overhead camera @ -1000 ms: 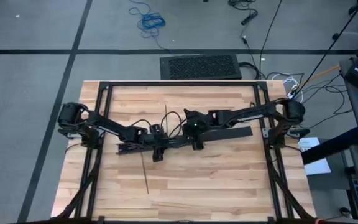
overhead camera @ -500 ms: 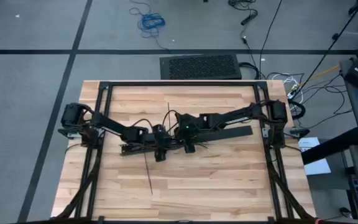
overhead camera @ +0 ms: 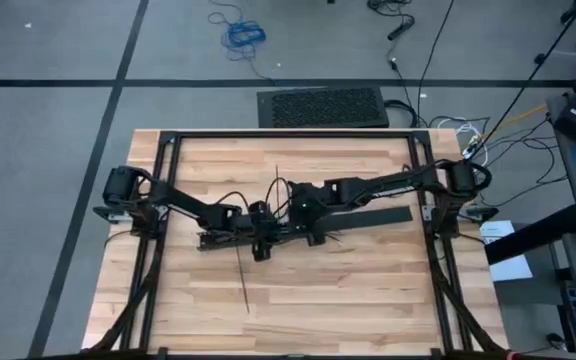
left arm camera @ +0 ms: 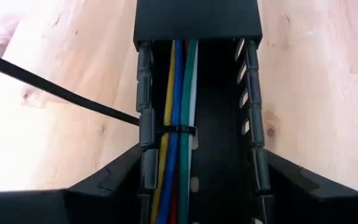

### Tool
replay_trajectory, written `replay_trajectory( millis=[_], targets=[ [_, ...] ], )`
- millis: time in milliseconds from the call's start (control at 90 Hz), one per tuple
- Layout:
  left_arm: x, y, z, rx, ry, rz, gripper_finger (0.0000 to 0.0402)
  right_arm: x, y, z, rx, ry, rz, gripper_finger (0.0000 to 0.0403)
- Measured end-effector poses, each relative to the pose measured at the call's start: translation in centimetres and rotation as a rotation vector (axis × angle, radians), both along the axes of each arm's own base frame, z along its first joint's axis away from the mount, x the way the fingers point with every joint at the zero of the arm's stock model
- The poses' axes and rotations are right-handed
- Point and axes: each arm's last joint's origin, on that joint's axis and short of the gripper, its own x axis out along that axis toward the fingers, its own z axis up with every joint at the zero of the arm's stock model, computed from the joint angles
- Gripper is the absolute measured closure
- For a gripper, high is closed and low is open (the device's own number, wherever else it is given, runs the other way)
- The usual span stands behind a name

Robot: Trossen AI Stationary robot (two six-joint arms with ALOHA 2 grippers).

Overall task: Ziptie cables
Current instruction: Insert the black cable duct cover into the black cable duct

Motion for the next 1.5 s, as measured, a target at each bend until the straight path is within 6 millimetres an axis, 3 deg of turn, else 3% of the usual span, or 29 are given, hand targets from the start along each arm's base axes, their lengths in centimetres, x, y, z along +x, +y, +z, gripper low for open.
replay_trajectory(
  millis=[167,400,633,789,900,1111,1278,1500],
  targets=[
    [0.1,0.0,0.0,0.018,-0.009,-0.023,0.0166,0.0,0.1,-1.4,0.014,0.039,0.002,0.0403],
    [0.2,0.0,0.2,0.026,-0.018,-0.028,0.0166,2.8,0.4,-3.7,0.080,-0.110,0.061,0.0403],
    [0.3,0.0,0.3,0.034,-0.024,-0.022,0.0164,3.7,0.4,-3.4,0.079,-0.140,0.087,0.0403],
    [0.0,0.0,1.5,0.027,-0.046,-0.020,0.0143,3.6,0.4,-3.5,0.077,-0.133,0.085,0.0403],
    [-0.3,0.1,3.6,0.023,-0.101,-0.016,0.0130,3.7,0.4,-3.5,0.075,-0.132,0.084,0.0403],
    [-1.8,0.0,4.7,0.002,-0.021,0.015,0.0126,3.6,0.4,-3.6,0.075,-0.125,0.083,0.0403],
    [-3.3,-0.5,3.5,-0.027,0.117,0.055,0.0125,3.5,0.4,-3.7,0.074,-0.119,0.086,0.0403],
    [-4.6,-1.4,2.1,-0.031,0.160,0.100,0.0128,3.5,0.4,-3.7,0.075,-0.118,0.087,0.0403]
  ],
)
